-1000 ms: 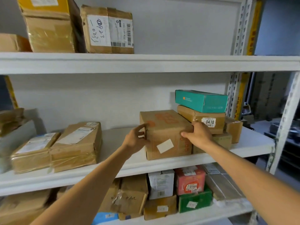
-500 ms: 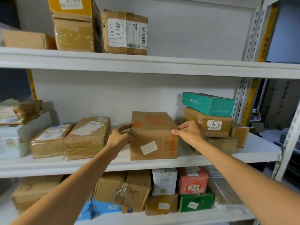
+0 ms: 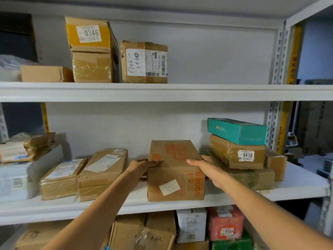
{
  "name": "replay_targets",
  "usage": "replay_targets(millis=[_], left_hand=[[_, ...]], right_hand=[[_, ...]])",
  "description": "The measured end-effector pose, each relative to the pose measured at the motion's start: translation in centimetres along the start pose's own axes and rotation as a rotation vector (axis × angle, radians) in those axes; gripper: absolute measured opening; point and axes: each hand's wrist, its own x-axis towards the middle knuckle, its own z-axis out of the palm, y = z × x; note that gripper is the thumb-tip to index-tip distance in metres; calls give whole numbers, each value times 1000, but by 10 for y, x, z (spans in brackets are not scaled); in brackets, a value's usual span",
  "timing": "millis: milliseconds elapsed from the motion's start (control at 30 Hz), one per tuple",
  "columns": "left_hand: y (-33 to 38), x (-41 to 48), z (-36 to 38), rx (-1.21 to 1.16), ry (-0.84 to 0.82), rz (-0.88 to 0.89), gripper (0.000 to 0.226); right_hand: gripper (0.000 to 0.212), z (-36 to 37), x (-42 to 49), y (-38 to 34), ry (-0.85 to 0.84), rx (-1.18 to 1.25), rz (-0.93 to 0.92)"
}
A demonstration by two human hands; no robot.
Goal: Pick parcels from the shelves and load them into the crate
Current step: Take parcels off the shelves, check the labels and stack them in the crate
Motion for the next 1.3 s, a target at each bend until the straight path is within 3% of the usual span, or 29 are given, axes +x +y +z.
replay_targets(millis=[100,200,367,467,533,600,700,767,833,900,967,1033,1100,1200,1300], left_hand=[[-2,-9,-4,-27,-13,57,39],[-8,-15,-2,-139,4,118,59],[-10,-22,3,-207,141,121,89],[-2,-38,8,71,291,125,96],[-1,-48,10,156,266,95,93],[-2,-55,11,181,245,93,71],[2,-61,12,222,281,137,27],[4,-65,14,163,314,173,14],[2,-69,12,42,342,212,16],[-1,-73,9,-90,343,260,40],[-3,-75,6,-196,304,282,62],[-4,-74,4,-210,249,284,75],[-4,-73,2,-130,209,292,68],[-6,-72,2,-65,234,317,55],[-19,-76,0,-184,151,378,57]], right_hand=[[92,-11,-8,4,-64,46,0],[77,-17,-16,8,-64,55,-57],[45,-20,-24,9,153,54,-156],[62,-22,-34,17,201,-23,-162],[97,-24,-43,22,157,-62,-154],[110,-24,-51,24,114,-75,-177],[98,-23,-59,18,110,-88,-261],[76,-24,-62,12,141,-83,-314],[57,-23,-64,9,214,-60,-358],[56,-19,-65,9,310,-53,-406],[65,-15,-68,10,369,-83,-400],[93,-12,-70,14,386,-116,-347],[109,-10,-71,18,360,-88,-325],[96,-7,-75,25,368,-7,-400],[92,-3,-80,28,436,13,-458]])
